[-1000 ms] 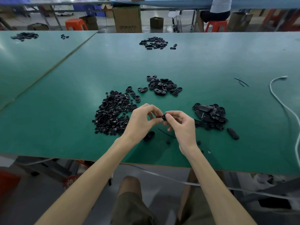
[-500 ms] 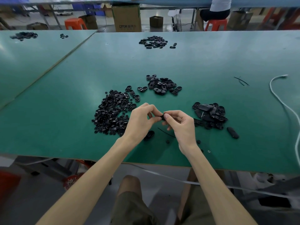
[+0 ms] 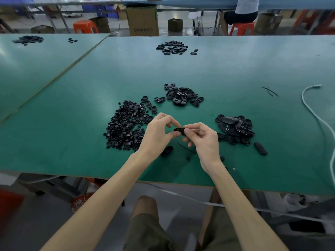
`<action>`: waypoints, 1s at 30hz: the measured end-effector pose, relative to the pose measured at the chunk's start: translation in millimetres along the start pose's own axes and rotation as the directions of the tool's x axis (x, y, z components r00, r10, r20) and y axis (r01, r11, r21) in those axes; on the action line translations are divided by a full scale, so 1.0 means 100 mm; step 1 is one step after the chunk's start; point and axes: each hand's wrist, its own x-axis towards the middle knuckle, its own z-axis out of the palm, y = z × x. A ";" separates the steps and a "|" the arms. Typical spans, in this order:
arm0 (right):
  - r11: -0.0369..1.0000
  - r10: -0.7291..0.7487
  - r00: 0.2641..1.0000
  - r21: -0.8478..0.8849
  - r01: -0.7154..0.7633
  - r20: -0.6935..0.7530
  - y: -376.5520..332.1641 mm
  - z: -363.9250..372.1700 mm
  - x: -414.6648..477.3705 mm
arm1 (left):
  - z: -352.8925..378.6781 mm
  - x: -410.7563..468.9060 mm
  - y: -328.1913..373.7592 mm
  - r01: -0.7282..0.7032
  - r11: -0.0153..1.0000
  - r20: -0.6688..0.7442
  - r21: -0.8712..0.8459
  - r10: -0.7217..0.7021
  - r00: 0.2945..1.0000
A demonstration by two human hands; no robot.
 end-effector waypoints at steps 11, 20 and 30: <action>1.000 -0.020 0.999 -0.012 0.021 0.030 0.01 0.00 0.02 | 0.00 0.04 -0.08 0.205 0.890 0.173 -0.407 -0.145 0.974; 0.999 0.001 1.000 -0.048 0.000 0.012 0.03 0.00 0.02 | -0.04 0.04 -0.05 0.271 0.820 0.205 -0.505 -0.191 0.960; 0.998 0.018 0.999 -0.053 -0.015 0.048 0.01 0.00 0.00 | -0.06 0.02 -0.07 0.369 0.655 0.259 -0.660 -0.263 0.929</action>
